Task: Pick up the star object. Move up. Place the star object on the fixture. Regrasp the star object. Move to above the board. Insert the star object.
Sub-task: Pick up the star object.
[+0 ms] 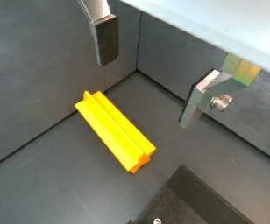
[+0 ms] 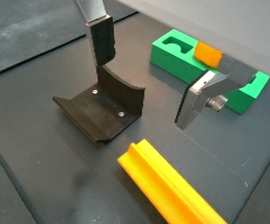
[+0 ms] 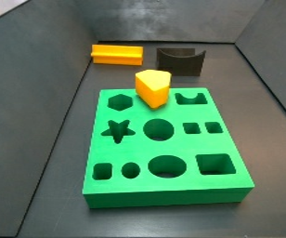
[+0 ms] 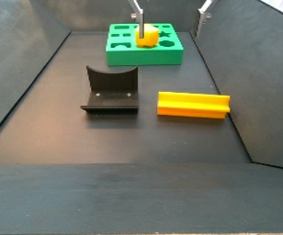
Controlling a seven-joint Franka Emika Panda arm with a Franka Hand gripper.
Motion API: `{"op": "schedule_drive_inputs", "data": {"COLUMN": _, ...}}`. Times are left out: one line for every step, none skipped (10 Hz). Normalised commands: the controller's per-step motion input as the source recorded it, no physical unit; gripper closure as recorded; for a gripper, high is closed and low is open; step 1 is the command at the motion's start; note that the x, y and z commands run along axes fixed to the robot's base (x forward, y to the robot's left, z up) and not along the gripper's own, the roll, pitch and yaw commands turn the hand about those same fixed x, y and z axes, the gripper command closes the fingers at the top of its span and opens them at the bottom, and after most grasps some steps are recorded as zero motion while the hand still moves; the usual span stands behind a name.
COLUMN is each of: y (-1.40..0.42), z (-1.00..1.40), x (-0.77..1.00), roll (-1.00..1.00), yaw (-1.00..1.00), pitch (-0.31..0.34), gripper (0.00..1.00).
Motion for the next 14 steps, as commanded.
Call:
{"op": "schedule_drive_inputs", "data": {"y": 0.13, "z": -0.03, "x": 0.0, "roll": 0.05, "yaw": -0.19, "pitch": 0.019, "gripper": 0.0}}
{"op": "schedule_drive_inputs", "data": {"y": 0.14, "z": -0.09, "x": 0.0, "roll": 0.05, "yaw": -0.8, "pitch": 0.007, "gripper": 0.0}}
{"op": "schedule_drive_inputs", "data": {"y": 0.0, "z": -0.09, "x": 0.0, "roll": 0.03, "yaw": -1.0, "pitch": 0.0, "gripper": 0.0}}
{"op": "schedule_drive_inputs", "data": {"y": 0.0, "z": -0.1, "x": 0.0, "roll": 0.03, "yaw": -1.0, "pitch": 0.0, "gripper": 0.0}}
{"op": "schedule_drive_inputs", "data": {"y": 0.0, "z": -0.11, "x": 0.0, "roll": 0.02, "yaw": -1.0, "pitch": 0.0, "gripper": 0.0}}
{"op": "schedule_drive_inputs", "data": {"y": 0.0, "z": -0.13, "x": 0.0, "roll": 0.01, "yaw": -1.0, "pitch": 0.0, "gripper": 0.0}}
{"op": "schedule_drive_inputs", "data": {"y": 0.0, "z": -0.14, "x": 0.0, "roll": 0.01, "yaw": -1.0, "pitch": 0.0, "gripper": 0.0}}
{"op": "schedule_drive_inputs", "data": {"y": 0.0, "z": -0.21, "x": 0.0, "roll": 0.0, "yaw": -1.0, "pitch": 0.0, "gripper": 0.0}}
{"op": "schedule_drive_inputs", "data": {"y": 0.0, "z": -0.25, "x": 0.0, "roll": 0.0, "yaw": -1.0, "pitch": -0.007, "gripper": 0.0}}
{"op": "schedule_drive_inputs", "data": {"y": 0.0, "z": -0.25, "x": 0.0, "roll": 0.0, "yaw": -1.0, "pitch": -0.009, "gripper": 0.0}}
{"op": "schedule_drive_inputs", "data": {"y": 0.0, "z": -0.25, "x": 0.0, "roll": 0.0, "yaw": -1.0, "pitch": -0.01, "gripper": 0.0}}
{"op": "schedule_drive_inputs", "data": {"y": 0.0, "z": -0.27, "x": 0.0, "roll": 0.0, "yaw": -1.0, "pitch": -0.021, "gripper": 0.0}}
{"op": "schedule_drive_inputs", "data": {"y": 0.0, "z": -0.31, "x": 0.0, "roll": 0.0, "yaw": -1.0, "pitch": -0.02, "gripper": 0.0}}
{"op": "schedule_drive_inputs", "data": {"y": 0.0, "z": -0.41, "x": 0.0, "roll": 0.0, "yaw": -1.0, "pitch": -0.021, "gripper": 0.0}}
